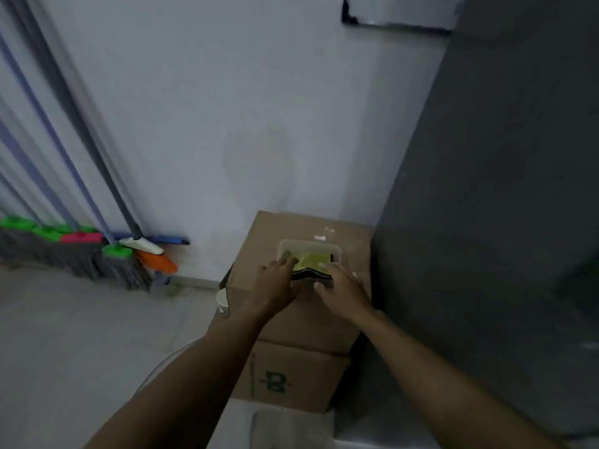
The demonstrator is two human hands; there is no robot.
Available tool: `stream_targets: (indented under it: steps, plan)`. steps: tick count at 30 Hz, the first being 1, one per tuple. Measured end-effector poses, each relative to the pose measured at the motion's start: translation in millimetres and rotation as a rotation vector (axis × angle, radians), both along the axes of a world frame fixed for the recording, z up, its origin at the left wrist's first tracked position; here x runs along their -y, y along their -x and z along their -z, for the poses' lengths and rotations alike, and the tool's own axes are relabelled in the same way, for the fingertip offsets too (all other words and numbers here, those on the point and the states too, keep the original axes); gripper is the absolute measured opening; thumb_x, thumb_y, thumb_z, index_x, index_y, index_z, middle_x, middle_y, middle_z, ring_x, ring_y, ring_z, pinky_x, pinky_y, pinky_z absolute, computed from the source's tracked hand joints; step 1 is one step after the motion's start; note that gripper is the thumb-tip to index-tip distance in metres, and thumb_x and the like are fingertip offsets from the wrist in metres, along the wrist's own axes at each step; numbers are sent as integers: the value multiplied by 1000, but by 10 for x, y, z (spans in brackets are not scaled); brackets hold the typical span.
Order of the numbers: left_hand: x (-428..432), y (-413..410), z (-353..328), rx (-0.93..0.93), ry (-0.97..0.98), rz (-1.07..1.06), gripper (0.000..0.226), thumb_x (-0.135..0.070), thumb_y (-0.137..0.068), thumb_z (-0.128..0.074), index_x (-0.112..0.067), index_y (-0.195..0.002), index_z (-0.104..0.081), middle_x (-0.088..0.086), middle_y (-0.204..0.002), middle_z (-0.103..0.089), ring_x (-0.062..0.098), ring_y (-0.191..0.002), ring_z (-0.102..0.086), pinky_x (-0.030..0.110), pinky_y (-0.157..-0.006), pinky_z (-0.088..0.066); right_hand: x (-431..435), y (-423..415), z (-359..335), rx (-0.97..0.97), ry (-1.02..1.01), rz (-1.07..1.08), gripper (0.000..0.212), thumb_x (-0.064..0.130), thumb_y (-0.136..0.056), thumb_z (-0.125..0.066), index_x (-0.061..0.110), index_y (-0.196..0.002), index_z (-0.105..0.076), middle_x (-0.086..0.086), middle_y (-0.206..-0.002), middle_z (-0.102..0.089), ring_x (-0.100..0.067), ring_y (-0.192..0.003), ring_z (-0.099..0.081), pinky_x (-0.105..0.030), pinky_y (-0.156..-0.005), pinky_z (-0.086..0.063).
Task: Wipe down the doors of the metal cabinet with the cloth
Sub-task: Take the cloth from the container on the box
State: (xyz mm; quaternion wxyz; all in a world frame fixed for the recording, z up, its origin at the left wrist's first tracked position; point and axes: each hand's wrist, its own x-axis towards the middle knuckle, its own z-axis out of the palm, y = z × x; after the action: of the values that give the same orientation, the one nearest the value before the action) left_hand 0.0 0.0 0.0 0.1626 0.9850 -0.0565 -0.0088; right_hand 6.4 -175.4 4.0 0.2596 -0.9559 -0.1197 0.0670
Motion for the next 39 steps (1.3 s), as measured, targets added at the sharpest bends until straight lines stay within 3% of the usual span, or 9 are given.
stream_targets:
  steps: [10,14,18,20,23,27,31,34,39]
  plan:
    - [-82,-583,383,-6,-214,257,32,-41,-98,-46,-19,-118,-58,5,-117,-61,28,-107,-54,38,-89,-30,-198,-439,258,-161,69,-1,41,28,-93,-58,21,-133,-52,-2,-131,-57,-25,-123,-49,-46,-105,-33]
    - [-133,-776,329,3,-125,302,30,-39,-99,-44,-20,-114,-61,5,-113,-63,29,-102,-57,35,-85,-32,-190,-566,166,-156,13,30,47,31,-95,-56,22,-140,-48,-1,-139,-50,-22,-126,-46,-29,-96,-32]
    - [-132,-872,244,31,-14,327,30,-40,-98,-47,-20,-113,-64,6,-109,-66,29,-97,-60,34,-79,-33,-212,-684,121,-194,-25,53,47,31,-96,-56,23,-142,-45,-2,-142,-49,-24,-126,-47,-30,-100,-34]
    - [-110,-878,238,15,-17,331,30,-40,-98,-47,-17,-110,-63,7,-108,-66,30,-96,-60,34,-77,-35,-222,-694,138,-222,-6,33,41,28,-98,-54,21,-138,-48,-5,-133,-56,-25,-117,-54,-27,-87,-36]
    - [-112,-908,251,13,2,317,24,-34,-99,-45,-16,-108,-60,6,-110,-66,30,-96,-60,34,-79,-37,-231,-704,179,-245,3,40,33,26,-99,-52,20,-132,-53,-7,-124,-62,-27,-108,-58,-36,-86,-46]
    - [-159,-954,207,75,128,288,18,-24,-97,-46,-16,-108,-59,4,-107,-65,28,-90,-60,32,-73,-35,-250,-775,177,-127,89,111,21,24,-99,-49,23,-117,-58,-5,-116,-63,-31,-105,-57,-46,-94,-43]
    - [-168,-1000,110,-64,422,265,25,-35,-96,-51,-13,-94,-63,5,-92,-65,22,-77,-60,31,-67,-47,-299,-876,115,58,-189,210,29,1,-96,-43,11,-117,-59,-9,-120,-58,-26,-108,-54,-30,-90,-44]
    - [-150,-1060,33,-111,716,97,43,-38,-95,-37,-4,-88,-63,12,-89,-65,29,-81,-60,44,-74,-52,-289,-916,1,205,-360,219,37,-10,-90,-42,6,-118,-60,-9,-122,-59,-16,-107,-52,-14,-85,-34]
    - [-70,-1274,-32,-116,751,-124,37,-30,-104,-35,-4,-117,-59,15,-116,-61,27,-101,-56,36,-86,-45,-191,-934,-171,280,-675,266,36,-7,-88,-43,21,-103,-59,8,-105,-63,-4,-95,-58,-14,-78,-46]
